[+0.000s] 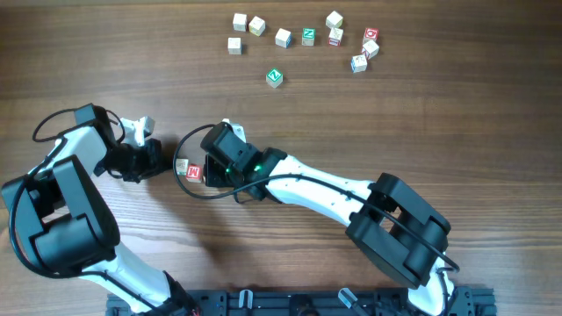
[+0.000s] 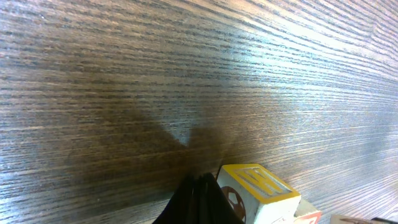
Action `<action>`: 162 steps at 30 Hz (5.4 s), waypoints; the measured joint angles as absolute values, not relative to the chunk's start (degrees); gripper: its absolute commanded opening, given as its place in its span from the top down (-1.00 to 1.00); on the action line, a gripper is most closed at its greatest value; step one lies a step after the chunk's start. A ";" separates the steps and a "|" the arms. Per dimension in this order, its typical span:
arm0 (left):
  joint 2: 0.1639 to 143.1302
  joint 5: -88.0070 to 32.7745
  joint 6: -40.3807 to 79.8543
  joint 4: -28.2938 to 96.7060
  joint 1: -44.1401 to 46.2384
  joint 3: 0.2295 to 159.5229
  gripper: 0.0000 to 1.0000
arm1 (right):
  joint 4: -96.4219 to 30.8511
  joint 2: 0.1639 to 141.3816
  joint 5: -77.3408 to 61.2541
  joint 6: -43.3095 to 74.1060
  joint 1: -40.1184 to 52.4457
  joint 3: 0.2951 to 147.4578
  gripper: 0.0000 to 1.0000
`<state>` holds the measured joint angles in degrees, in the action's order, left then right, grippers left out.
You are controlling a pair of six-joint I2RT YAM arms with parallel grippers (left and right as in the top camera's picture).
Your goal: Form a horizontal line
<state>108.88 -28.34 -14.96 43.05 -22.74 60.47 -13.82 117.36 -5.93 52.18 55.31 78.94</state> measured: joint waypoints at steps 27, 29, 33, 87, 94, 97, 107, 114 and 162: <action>108.88 -28.49 -14.96 43.07 -22.76 60.47 0.89 | -25.74 116.62 -9.41 62.22 52.42 78.96 0.91; 108.88 -28.49 -14.96 43.07 -22.76 60.47 0.89 | -26.22 116.62 -9.67 65.41 52.45 78.96 0.91; 108.88 -28.49 -14.96 43.07 -22.76 60.47 0.89 | -26.17 116.62 -10.28 69.73 52.45 78.96 0.91; 108.88 -30.09 -14.98 45.19 -22.55 60.47 0.90 | -15.27 122.39 -24.60 75.68 50.94 78.96 0.91; 108.88 -30.09 -14.98 45.19 -22.55 60.47 0.89 | -14.46 122.39 -23.83 75.64 50.68 78.96 0.91; 108.88 -30.09 -14.98 45.19 -22.55 60.47 0.90 | -14.17 122.39 -23.70 75.00 50.19 78.96 0.91; 108.88 -30.09 -14.98 44.93 -22.55 60.47 0.89 | -18.94 121.56 -25.54 70.59 48.69 78.96 0.91; 108.88 -30.09 -14.98 44.75 -22.55 60.42 0.88 | -27.18 118.37 -27.03 73.63 49.45 78.96 0.52; 108.88 -30.09 -14.98 44.75 -22.55 60.36 0.85 | -10.37 123.22 -14.50 93.67 58.83 78.91 0.91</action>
<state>108.88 -30.09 -14.98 44.75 -22.55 60.36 -10.37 123.22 -14.50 93.67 58.83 78.91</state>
